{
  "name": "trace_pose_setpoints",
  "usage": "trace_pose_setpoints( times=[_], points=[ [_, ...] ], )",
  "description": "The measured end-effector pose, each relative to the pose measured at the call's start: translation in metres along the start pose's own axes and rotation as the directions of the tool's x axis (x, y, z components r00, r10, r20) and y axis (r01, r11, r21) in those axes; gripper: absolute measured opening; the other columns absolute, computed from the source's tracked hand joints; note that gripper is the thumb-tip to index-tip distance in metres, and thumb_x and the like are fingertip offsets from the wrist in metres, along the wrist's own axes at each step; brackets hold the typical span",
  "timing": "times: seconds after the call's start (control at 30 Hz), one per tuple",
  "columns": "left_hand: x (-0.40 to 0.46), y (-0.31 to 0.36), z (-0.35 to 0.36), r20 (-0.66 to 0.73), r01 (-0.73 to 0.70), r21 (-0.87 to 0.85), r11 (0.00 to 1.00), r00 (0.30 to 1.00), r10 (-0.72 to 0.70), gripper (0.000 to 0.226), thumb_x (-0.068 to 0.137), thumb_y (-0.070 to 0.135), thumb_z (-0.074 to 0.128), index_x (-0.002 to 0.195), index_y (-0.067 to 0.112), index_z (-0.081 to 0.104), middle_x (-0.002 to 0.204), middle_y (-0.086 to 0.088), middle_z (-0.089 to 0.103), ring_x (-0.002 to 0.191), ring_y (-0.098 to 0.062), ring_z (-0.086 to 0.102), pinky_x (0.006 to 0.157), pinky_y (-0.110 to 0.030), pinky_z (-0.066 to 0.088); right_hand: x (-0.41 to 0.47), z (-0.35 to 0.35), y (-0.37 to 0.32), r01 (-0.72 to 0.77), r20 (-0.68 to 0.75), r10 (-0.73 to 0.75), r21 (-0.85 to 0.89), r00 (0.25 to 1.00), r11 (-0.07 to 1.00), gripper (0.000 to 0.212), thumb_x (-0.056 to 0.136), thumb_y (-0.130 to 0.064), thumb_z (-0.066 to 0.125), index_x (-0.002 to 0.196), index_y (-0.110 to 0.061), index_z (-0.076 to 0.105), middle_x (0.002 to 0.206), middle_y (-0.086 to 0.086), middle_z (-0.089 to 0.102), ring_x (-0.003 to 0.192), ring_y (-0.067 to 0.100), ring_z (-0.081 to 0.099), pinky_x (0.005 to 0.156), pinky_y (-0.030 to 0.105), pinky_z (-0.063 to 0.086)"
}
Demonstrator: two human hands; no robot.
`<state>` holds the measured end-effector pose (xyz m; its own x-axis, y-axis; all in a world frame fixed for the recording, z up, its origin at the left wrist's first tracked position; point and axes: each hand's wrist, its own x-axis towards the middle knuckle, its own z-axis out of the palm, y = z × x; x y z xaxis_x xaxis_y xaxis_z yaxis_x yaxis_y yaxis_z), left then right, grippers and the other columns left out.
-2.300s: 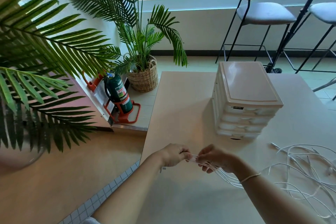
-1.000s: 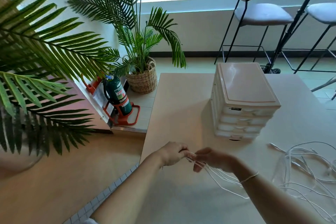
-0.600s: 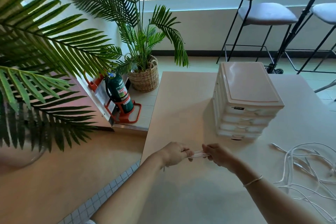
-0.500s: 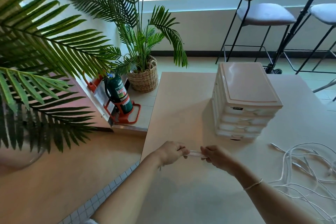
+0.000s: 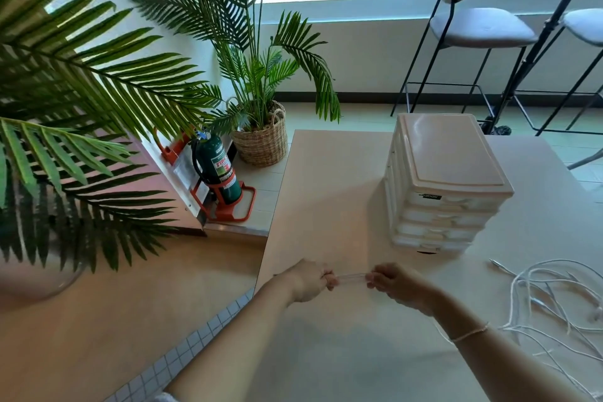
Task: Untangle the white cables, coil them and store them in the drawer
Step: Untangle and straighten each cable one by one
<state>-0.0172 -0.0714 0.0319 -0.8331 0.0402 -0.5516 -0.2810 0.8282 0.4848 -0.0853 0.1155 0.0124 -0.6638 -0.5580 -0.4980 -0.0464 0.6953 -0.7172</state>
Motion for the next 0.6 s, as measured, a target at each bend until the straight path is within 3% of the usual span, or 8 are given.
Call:
trace_pose_setpoints(
  times=[0.1, 0.27, 0.37, 0.43, 0.47, 0.53, 0.6],
  points=[
    [0.001, -0.004, -0.004, -0.01, 0.028, 0.038, 0.999, 1.0, -0.028, 0.033, 0.102, 0.026, 0.034, 0.112, 0.01, 0.061, 0.123, -0.007, 0.06, 0.108, -0.026, 0.054, 0.072, -0.02, 0.032, -0.006, 0.004, -0.003, 0.033, 0.073, -0.022, -0.153, 0.997, 0.988, 0.031, 0.097, -0.022, 0.045, 0.067, -0.026, 0.052, 0.06, -0.009, 0.041, 0.035, -0.003, 0.039, 0.039, 0.013, 0.028],
    [0.001, -0.004, 0.001, 0.071, 0.004, 0.056, 0.998, 0.997, -0.008, 0.031, 0.101, 0.027, 0.033, 0.111, 0.013, 0.059, 0.122, -0.009, 0.058, 0.092, -0.022, 0.051, 0.077, -0.025, 0.039, -0.005, -0.012, -0.002, 0.027, 0.028, -0.018, -0.371, 0.999, 0.928, 0.036, 0.098, -0.027, 0.042, 0.063, -0.03, 0.045, 0.061, -0.01, 0.041, 0.051, 0.001, 0.036, 0.045, 0.013, 0.027],
    [-0.002, -0.014, 0.002, 0.125, 0.05, 0.101, 0.994, 0.99, -0.063, 0.031, 0.101, 0.025, 0.031, 0.113, 0.013, 0.057, 0.122, -0.008, 0.056, 0.086, -0.022, 0.048, 0.058, -0.023, 0.038, 0.0, -0.009, 0.009, -0.006, -0.017, -0.002, -0.44, 1.0, 0.898, 0.038, 0.098, -0.028, 0.04, 0.061, -0.032, 0.042, 0.063, -0.012, 0.042, 0.056, 0.005, 0.039, 0.05, 0.012, 0.027],
    [-0.002, -0.025, 0.002, 0.149, 0.084, 0.102, 0.991, 0.984, -0.099, 0.032, 0.1, 0.022, 0.031, 0.113, 0.012, 0.058, 0.125, -0.004, 0.056, 0.098, -0.027, 0.053, 0.054, -0.023, 0.038, 0.002, 0.0, 0.015, -0.002, 0.0, 0.002, -0.424, 1.0, 0.906, 0.038, 0.098, -0.028, 0.041, 0.06, -0.032, 0.043, 0.064, -0.012, 0.043, 0.059, 0.007, 0.041, 0.052, 0.011, 0.027],
    [-0.002, -0.03, 0.002, 0.165, 0.106, 0.1, 0.989, 0.979, -0.121, 0.031, 0.099, 0.02, 0.032, 0.113, 0.012, 0.058, 0.121, -0.004, 0.057, 0.102, -0.027, 0.054, 0.053, -0.023, 0.039, 0.003, 0.004, 0.016, 0.004, 0.017, 0.003, -0.425, 1.0, 0.905, 0.038, 0.098, -0.028, 0.042, 0.06, -0.032, 0.043, 0.064, -0.012, 0.043, 0.06, 0.007, 0.041, 0.052, 0.01, 0.027],
    [-0.001, -0.039, 0.003, 0.197, 0.156, 0.106, 0.982, 0.965, -0.174, 0.031, 0.097, 0.011, 0.032, 0.114, 0.011, 0.058, 0.101, -0.006, 0.056, 0.09, -0.027, 0.052, 0.051, -0.023, 0.04, 0.006, 0.01, 0.015, 0.001, 0.035, 0.015, -0.422, 0.999, 0.907, 0.038, 0.098, -0.027, 0.041, 0.06, -0.032, 0.043, 0.065, -0.013, 0.042, 0.059, 0.004, 0.039, 0.051, 0.01, 0.027],
    [-0.002, -0.048, 0.003, 0.201, 0.19, 0.116, 0.975, 0.957, -0.21, 0.033, 0.093, 0.005, 0.031, 0.114, 0.011, 0.057, 0.094, -0.008, 0.053, 0.081, -0.024, 0.046, 0.058, -0.026, 0.041, 0.008, 0.012, 0.015, -0.016, 0.043, 0.036, -0.409, 0.998, 0.912, 0.039, 0.098, -0.024, 0.041, 0.06, -0.03, 0.043, 0.065, -0.011, 0.042, 0.055, 0.002, 0.037, 0.049, 0.011, 0.027]
  ],
)
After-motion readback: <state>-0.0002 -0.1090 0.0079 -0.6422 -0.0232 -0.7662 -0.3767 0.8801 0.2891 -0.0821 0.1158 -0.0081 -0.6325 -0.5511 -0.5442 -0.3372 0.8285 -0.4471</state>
